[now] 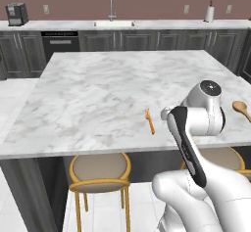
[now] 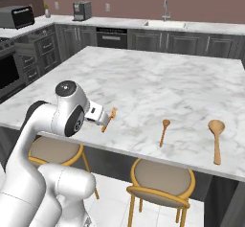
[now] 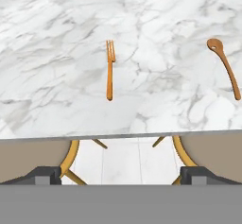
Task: Pick up the metallic utensils from the counter and place them in the open drawer. Make sure not to pick up any wooden utensils.
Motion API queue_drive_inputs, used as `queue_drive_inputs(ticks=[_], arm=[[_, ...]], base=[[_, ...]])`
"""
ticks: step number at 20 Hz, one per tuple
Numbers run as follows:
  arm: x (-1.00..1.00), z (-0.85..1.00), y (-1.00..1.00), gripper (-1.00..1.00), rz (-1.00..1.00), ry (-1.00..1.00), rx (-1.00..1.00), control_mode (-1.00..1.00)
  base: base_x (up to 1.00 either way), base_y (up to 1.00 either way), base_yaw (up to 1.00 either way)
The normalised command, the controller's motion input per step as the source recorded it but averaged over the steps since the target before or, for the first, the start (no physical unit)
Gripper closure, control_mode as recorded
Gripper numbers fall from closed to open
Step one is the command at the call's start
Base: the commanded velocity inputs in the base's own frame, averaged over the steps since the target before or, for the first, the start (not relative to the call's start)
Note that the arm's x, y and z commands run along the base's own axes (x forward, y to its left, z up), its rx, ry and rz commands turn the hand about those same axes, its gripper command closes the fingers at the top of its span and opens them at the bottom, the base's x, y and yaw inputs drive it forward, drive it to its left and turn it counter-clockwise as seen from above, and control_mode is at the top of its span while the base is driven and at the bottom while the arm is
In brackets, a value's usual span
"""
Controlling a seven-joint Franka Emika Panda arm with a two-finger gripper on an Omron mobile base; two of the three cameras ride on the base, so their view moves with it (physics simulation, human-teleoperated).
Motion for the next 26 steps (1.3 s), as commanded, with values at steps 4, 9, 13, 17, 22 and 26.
queue_drive_inputs(ticks=[4,9,13,17,22,26], arm=[[0.0,0.0,0.0,-1.0,0.0,0.0,0.0,1.0],[0.0,0.0,0.0,-1.0,0.0,0.0,0.0,1.0],[0.13,0.0,0.02,-1.0,0.0,0.0,0.0,-1.0],[0.95,0.0,0.3,-1.0,0.05,0.06,0.0,-1.0],[1.0,0.0,0.28,-1.0,0.03,0.2,-0.05,-1.0],[1.0,-0.12,0.14,-1.0,0.0,0.28,-0.2,-1.0]], base=[[0.0,0.0,0.0],[0.0,0.0,0.0],[0.06,0.0,0.0],[0.0,0.0,0.0],[0.0,0.0,0.0],[0.0,0.0,0.0]])
